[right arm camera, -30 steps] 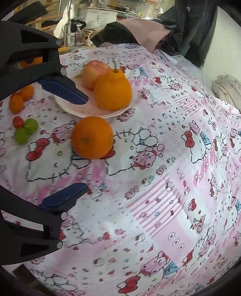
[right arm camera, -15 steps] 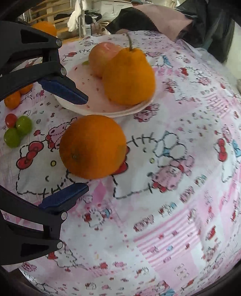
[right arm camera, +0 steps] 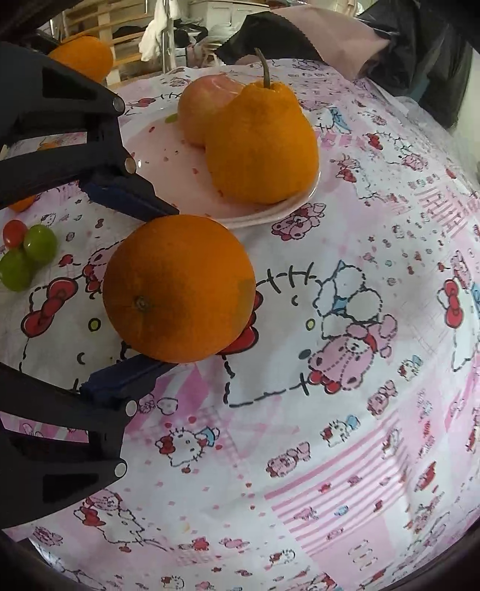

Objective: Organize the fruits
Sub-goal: 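Hold the large orange with the left gripper while the right grasps another orange, then place the orange on the plate with the right gripper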

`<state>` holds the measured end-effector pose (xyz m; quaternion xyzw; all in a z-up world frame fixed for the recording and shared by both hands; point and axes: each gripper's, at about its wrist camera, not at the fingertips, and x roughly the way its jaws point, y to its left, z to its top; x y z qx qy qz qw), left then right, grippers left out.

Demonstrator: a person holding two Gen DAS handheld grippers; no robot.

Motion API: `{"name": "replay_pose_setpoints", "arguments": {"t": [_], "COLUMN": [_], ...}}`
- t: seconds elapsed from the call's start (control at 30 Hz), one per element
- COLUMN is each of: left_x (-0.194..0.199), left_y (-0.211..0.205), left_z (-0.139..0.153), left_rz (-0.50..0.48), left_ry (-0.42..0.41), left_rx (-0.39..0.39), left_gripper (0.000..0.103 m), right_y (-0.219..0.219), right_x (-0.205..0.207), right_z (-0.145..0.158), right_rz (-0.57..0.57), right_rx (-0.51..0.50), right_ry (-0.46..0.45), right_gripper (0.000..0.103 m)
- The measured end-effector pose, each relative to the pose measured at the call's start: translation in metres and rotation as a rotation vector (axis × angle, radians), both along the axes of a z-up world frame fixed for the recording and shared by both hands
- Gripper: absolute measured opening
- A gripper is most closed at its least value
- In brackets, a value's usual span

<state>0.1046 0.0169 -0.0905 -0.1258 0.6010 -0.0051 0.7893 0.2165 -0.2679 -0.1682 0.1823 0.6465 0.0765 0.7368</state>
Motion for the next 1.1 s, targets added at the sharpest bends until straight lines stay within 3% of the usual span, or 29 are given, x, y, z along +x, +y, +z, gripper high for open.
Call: {"name": "replay_pose_setpoints", "arguments": {"t": [0.27,0.47,0.83,1.1], "left_x": [0.001,-0.002,-0.001,0.003], "left_y": [0.004,0.011,0.011,0.014], "left_z": [0.001,0.001,0.005,0.004], "left_rz": [0.024,0.052,0.041,0.040], "left_ry": [-0.023,-0.023,-0.029,-0.015], "left_rx": [0.027,0.031,0.011,-0.010], "left_gripper": [0.076,0.076,0.076,0.076], "right_y": [-0.013,0.009,0.099,0.119], "right_x": [-0.018,-0.028,-0.007,-0.004], "right_z": [0.044,0.070,0.025,0.010], "right_rz": [-0.015,0.066,0.235,0.273], "right_rx": [0.043,0.100,0.092,0.103], "right_ry": [-0.129,-0.203,-0.098,-0.058], "right_gripper": [0.071,0.071,0.071,0.071]}}
